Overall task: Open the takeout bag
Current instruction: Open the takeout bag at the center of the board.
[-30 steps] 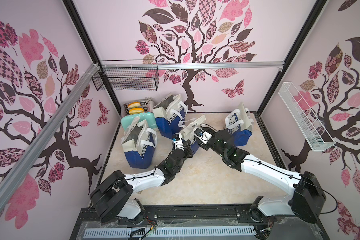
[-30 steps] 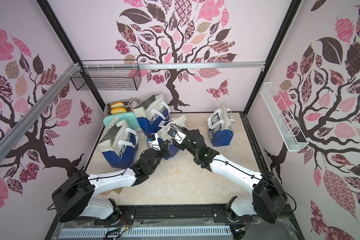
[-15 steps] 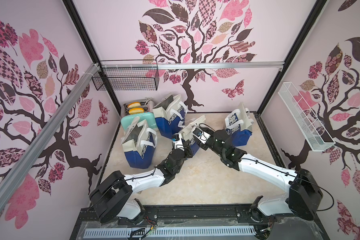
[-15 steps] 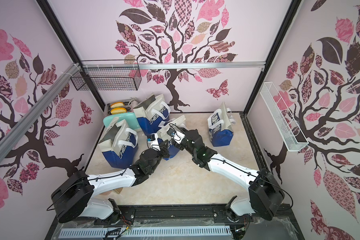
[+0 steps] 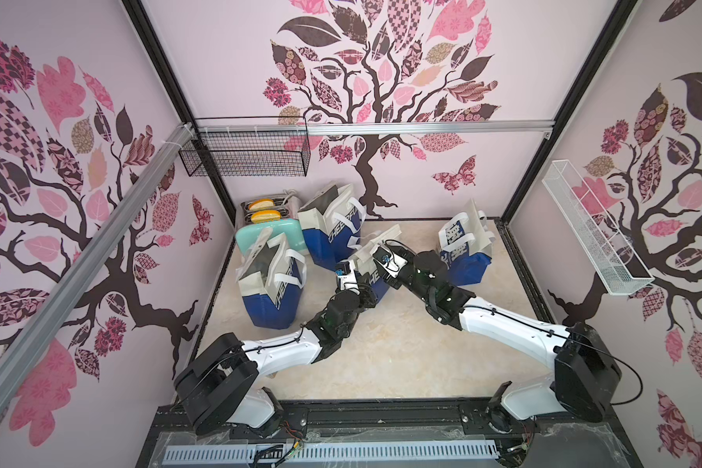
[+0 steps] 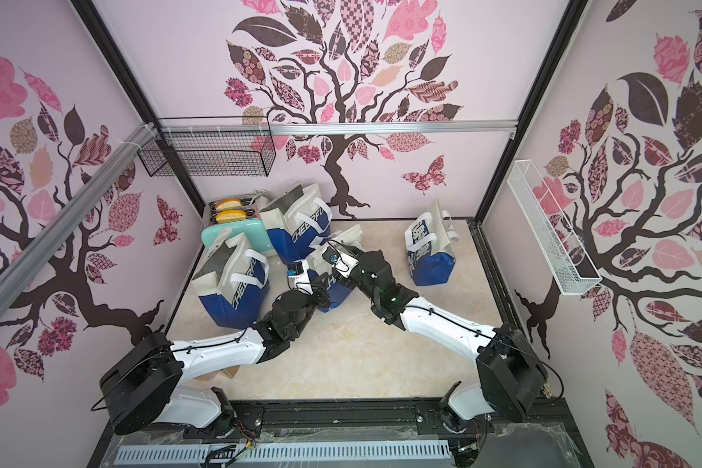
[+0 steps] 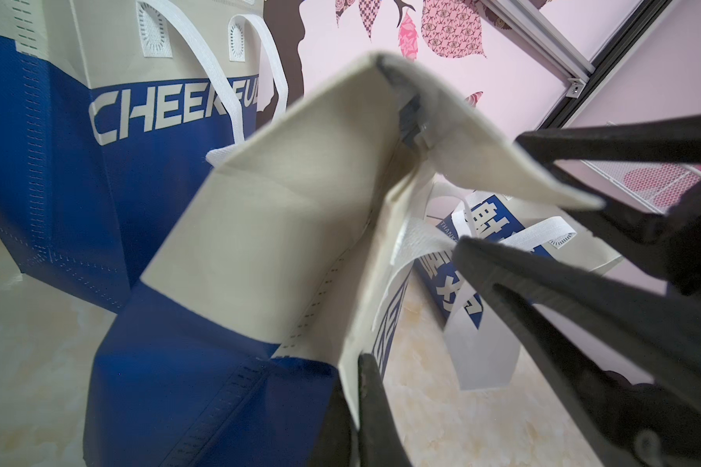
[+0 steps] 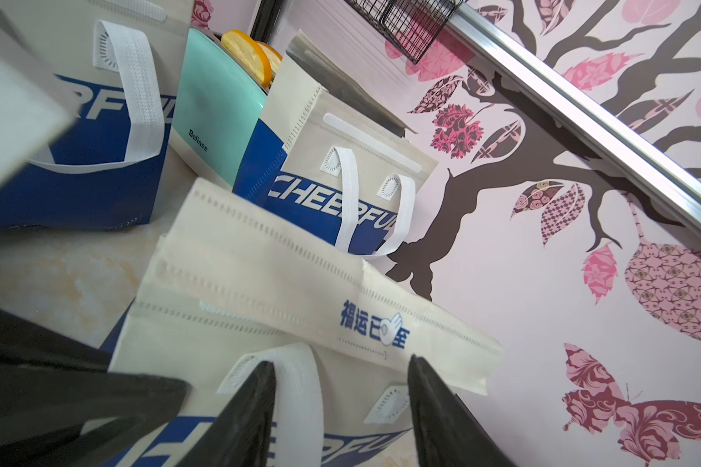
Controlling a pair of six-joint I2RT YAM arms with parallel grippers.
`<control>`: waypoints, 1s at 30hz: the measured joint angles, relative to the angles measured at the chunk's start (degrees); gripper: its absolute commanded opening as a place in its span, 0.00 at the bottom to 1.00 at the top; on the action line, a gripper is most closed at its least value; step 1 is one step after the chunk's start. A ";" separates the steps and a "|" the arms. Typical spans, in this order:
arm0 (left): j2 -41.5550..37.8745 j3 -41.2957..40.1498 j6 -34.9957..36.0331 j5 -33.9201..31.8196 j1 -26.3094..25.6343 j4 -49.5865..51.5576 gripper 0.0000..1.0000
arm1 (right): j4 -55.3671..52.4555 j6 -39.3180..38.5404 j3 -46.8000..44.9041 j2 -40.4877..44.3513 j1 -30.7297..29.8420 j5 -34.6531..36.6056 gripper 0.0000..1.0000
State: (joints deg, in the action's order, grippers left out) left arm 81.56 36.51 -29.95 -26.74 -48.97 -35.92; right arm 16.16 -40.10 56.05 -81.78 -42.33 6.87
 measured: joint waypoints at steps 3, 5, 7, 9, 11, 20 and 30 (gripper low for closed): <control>0.00 0.00 0.00 0.00 0.00 0.00 0.00 | -0.28 0.02 0.07 0.09 0.00 -0.28 0.56; 0.00 0.00 0.00 0.00 0.00 0.00 0.00 | -0.31 0.02 0.07 0.07 0.00 -0.35 0.56; 0.00 0.00 0.02 0.00 0.00 0.00 0.00 | -0.33 0.04 0.28 -0.02 0.00 -0.52 0.56; 0.02 0.00 0.07 0.00 0.00 0.00 0.00 | -0.50 0.15 0.90 -0.26 0.00 -0.81 0.56; 0.00 0.00 0.15 0.00 0.00 0.00 0.00 | -0.48 0.26 1.55 -0.37 0.00 -0.90 0.56; 0.00 0.00 0.28 -0.02 0.00 0.00 0.00 | 1.55 -0.09 3.48 -4.13 0.00 -0.24 0.54; 0.02 -0.02 1.07 -0.59 0.00 0.17 0.00 | 9.31 -2.73 3.28 -9.60 0.00 5.75 0.45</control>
State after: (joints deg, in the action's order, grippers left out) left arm 81.58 36.49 -28.88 -27.33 -48.97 -35.75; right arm 25.47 -42.83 59.33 -91.37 -42.33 12.62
